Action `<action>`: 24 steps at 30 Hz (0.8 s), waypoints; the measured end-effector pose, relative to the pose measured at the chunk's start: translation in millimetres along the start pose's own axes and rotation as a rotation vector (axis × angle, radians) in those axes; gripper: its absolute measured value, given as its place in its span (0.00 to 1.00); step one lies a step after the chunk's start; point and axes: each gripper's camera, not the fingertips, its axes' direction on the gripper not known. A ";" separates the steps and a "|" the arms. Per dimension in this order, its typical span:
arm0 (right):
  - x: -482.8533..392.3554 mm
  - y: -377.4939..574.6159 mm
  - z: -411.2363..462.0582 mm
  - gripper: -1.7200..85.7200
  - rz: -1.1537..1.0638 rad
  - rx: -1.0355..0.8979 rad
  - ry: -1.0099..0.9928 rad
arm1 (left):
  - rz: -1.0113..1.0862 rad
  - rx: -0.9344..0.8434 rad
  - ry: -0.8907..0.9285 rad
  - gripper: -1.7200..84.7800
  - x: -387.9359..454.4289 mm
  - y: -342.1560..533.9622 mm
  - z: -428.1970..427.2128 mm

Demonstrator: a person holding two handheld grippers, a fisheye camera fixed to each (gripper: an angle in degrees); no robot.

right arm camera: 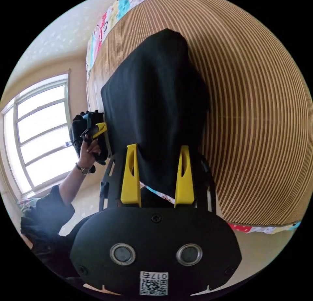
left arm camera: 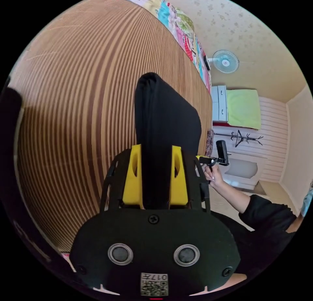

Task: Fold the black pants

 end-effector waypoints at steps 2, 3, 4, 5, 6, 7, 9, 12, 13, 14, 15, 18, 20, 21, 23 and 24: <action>-11.2 2.8 3.8 0.18 0.013 0.038 0.079 | 0.001 -0.200 -0.005 0.14 -4.5 -18.4 37.0; -16.7 6.8 6.1 0.16 0.009 0.036 0.119 | -0.022 -0.195 -0.005 0.13 -7.2 -19.1 41.0; -18.5 9.4 6.9 0.14 0.002 0.028 0.126 | -0.077 -0.164 0.009 0.12 -13.6 -17.8 40.3; -19.1 16.2 6.4 0.11 -0.013 0.015 0.105 | -0.138 -0.133 0.042 0.11 -19.7 -14.9 39.1; -15.8 24.7 2.8 0.09 -0.020 0.009 0.054 | -0.161 -0.123 0.062 0.11 -21.2 -12.7 39.9; -12.5 29.2 0.4 0.08 -0.018 0.009 0.021 | -0.197 -0.106 0.091 0.10 -21.7 -6.7 44.7; 11.4 44.7 -10.3 0.07 0.039 -0.014 -0.079 | -0.216 -0.109 0.095 0.10 -16.5 2.0 57.0; 44.9 62.9 -36.3 0.07 0.057 -0.006 -0.110 | -0.270 -0.125 0.131 0.09 -0.1 7.8 95.1; 51.6 65.4 -44.5 0.07 0.057 -0.002 -0.106 | -0.257 -0.121 0.119 0.09 16.2 4.4 113.6; 65.9 69.8 -63.0 0.07 0.065 0.012 -0.090 | -0.239 -0.132 0.110 0.09 35.1 -4.1 135.6; 82.2 73.7 -83.7 0.06 0.080 0.034 -0.070 | -0.231 -0.140 0.109 0.09 44.6 -9.7 147.1; 134.4 82.6 -140.8 0.06 0.151 0.116 -0.021 | -0.191 -0.174 0.134 0.10 99.2 -51.6 213.4; 172.1 89.1 -176.2 0.06 0.232 0.175 0.005 | -0.153 -0.203 0.169 0.10 149.9 -93.3 276.6; 197.6 95.2 -202.1 0.06 0.301 0.223 0.020 | -0.144 -0.211 0.176 0.10 164.3 -103.6 294.5; 231.8 110.0 -246.3 0.06 0.402 0.324 0.055 | -0.112 -0.269 0.184 0.10 224.6 -139.7 371.9; 250.1 126.1 -278.3 0.06 0.468 0.424 0.079 | -0.103 -0.290 0.188 0.10 239.0 -146.7 390.6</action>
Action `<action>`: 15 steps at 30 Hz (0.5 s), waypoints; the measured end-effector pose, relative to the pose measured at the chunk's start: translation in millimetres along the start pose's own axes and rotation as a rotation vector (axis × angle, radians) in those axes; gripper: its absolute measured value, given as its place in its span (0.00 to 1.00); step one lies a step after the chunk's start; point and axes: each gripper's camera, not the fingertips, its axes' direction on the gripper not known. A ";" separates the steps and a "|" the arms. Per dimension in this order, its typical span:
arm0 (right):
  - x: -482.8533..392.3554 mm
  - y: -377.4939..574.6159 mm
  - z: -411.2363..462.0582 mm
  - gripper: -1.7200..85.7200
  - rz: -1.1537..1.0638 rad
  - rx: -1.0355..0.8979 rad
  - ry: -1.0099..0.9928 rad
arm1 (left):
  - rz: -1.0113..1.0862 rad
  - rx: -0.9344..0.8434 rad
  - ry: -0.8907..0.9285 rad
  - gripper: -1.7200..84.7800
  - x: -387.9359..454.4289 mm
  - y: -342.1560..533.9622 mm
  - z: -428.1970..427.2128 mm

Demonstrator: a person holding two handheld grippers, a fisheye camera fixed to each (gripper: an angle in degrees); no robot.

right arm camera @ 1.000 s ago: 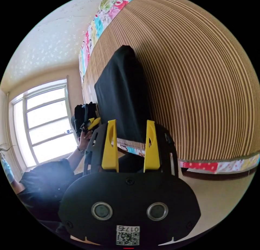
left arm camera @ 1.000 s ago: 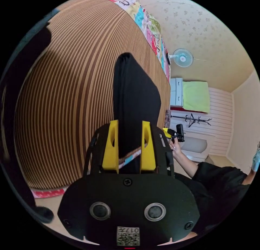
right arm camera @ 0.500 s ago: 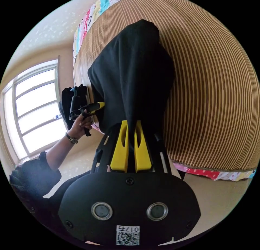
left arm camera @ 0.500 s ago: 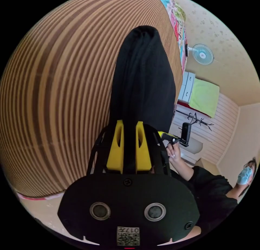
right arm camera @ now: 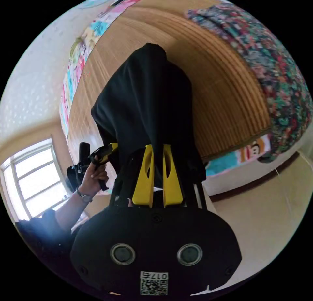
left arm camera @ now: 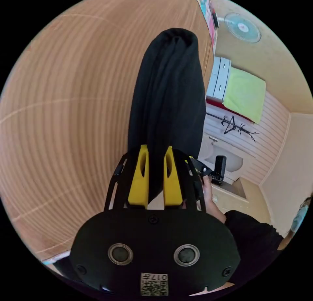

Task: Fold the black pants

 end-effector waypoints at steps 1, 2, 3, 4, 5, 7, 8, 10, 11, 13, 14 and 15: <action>11.3 -1.6 -16.8 0.06 0.035 0.057 0.000 | 0.016 -0.062 0.003 0.11 23.8 -20.6 38.3; 33.7 0.1 -49.7 0.07 0.112 0.176 -0.010 | 0.029 -0.143 0.008 0.12 45.4 -37.1 74.2; 53.3 6.9 -76.5 0.06 0.185 0.279 -0.020 | 0.033 -0.184 0.011 0.13 55.0 -43.3 90.4; 61.6 11.5 -87.4 0.06 0.215 0.323 -0.023 | 0.036 -0.262 0.018 0.14 71.0 -51.8 117.4; 75.7 21.3 -103.7 0.06 0.268 0.388 -0.025 | 0.035 -0.336 0.008 0.15 83.3 -56.4 136.8; 90.4 35.1 -115.0 0.04 0.320 0.428 -0.038 | 0.047 -0.433 -0.061 0.14 93.5 -55.9 150.8; 95.1 42.2 -113.8 0.04 0.325 0.417 -0.057 | 0.076 -0.471 -0.117 0.13 95.4 -51.3 149.5; 96.5 51.2 -102.7 0.03 0.335 0.372 -0.068 | 0.113 -0.514 -0.220 0.10 87.5 -39.6 135.0; 95.2 56.3 -91.1 0.03 0.355 0.329 -0.064 | 0.112 -0.546 -0.302 0.08 73.4 -28.9 118.5; 91.7 61.8 -68.1 0.02 0.379 0.243 -0.073 | 0.047 -0.599 -0.432 0.06 40.7 -9.5 85.0; 89.9 64.3 -48.5 0.02 0.403 0.157 -0.078 | -0.033 -0.641 -0.512 0.04 14.0 6.7 56.0; 88.2 68.4 -26.4 0.02 0.440 0.061 -0.077 | -0.079 -0.661 -0.546 0.03 0.7 16.1 39.5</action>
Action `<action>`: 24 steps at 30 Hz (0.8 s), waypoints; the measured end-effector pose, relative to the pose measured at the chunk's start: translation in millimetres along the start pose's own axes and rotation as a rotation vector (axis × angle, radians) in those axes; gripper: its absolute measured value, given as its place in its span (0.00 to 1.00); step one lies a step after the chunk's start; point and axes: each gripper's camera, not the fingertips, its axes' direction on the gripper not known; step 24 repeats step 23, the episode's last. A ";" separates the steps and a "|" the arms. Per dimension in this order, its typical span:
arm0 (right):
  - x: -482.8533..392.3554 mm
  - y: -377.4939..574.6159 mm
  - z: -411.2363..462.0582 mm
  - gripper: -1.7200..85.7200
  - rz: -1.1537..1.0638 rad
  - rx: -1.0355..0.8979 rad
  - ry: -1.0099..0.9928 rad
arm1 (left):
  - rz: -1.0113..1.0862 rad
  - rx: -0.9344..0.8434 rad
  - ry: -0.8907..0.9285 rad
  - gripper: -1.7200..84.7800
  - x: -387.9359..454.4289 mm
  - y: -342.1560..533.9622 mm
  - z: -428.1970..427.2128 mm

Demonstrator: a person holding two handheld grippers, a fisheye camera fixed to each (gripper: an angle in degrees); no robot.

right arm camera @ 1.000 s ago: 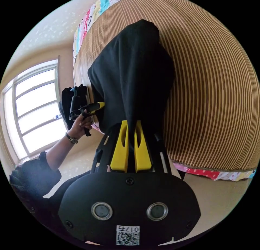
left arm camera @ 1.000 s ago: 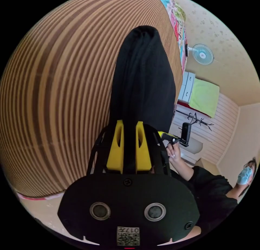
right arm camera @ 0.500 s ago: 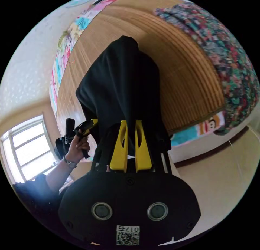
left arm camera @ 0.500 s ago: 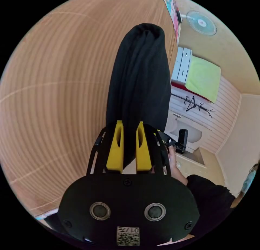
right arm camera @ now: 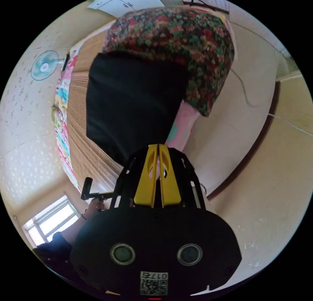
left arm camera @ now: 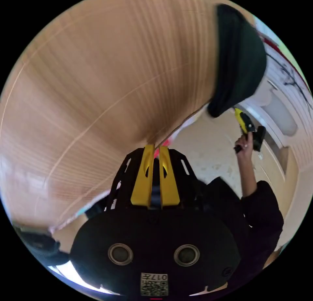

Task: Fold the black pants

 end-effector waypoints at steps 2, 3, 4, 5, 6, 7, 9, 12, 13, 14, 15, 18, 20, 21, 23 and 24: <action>3.1 10.2 36.2 0.02 0.043 -0.169 0.024 | -0.177 -0.097 -0.025 0.01 -69.7 63.2 -3.5; 2.3 16.9 59.8 0.02 0.038 -0.297 0.040 | -0.225 -0.111 -0.040 0.01 -85.1 80.4 -6.6; 0.7 20.3 70.5 0.02 0.027 -0.359 0.052 | -0.312 -0.116 -0.071 0.01 -111.4 114.7 -15.9; -5.0 27.5 87.9 0.02 -0.004 -0.464 0.092 | -0.377 -0.084 -0.084 0.01 -130.7 147.2 -28.0; -13.0 35.2 99.4 0.02 -0.033 -0.529 0.162 | -0.398 -0.055 -0.079 0.01 -137.8 162.4 -34.5; -17.5 38.6 103.4 0.02 -0.045 -0.550 0.199 | -0.425 0.024 -0.046 0.01 -147.3 189.8 -46.5; -40.0 48.6 113.4 0.02 -0.104 -0.596 0.306 | -0.439 0.179 0.047 0.01 -153.9 225.6 -60.0; -74.0 54.3 121.5 0.02 -0.185 -0.637 0.364 | -0.464 0.450 0.196 0.01 -151.0 268.9 -60.5; -81.3 54.9 122.5 0.02 -0.202 -0.642 0.374 | -0.475 0.545 0.243 0.01 -145.9 280.4 -50.8; -96.7 55.9 123.6 0.02 -0.236 -0.641 0.398 | -0.480 0.625 0.286 0.01 -139.2 288.1 -35.1; -112.3 56.4 124.3 0.02 -0.267 -0.634 0.427 | -0.484 0.658 0.305 0.01 -135.6 290.8 -25.3; -151.4 57.1 128.5 0.02 -0.311 -0.605 0.472 | -0.513 0.717 0.351 0.01 -119.9 294.6 33.9; -175.8 59.9 132.7 0.02 -0.332 -0.582 0.462 | -0.505 0.606 0.330 0.01 -136.7 295.3 46.0; -192.7 64.8 136.2 0.02 -0.345 -0.566 0.442 | -0.503 0.628 0.307 0.01 -141.7 303.3 41.2; -216.8 77.2 143.1 0.02 -0.368 -0.551 0.406 | -0.492 0.836 0.187 0.01 -151.7 358.7 19.5; -216.8 77.2 143.1 0.02 -0.368 -0.551 0.406 | -0.492 0.836 0.187 0.01 -151.7 358.7 19.5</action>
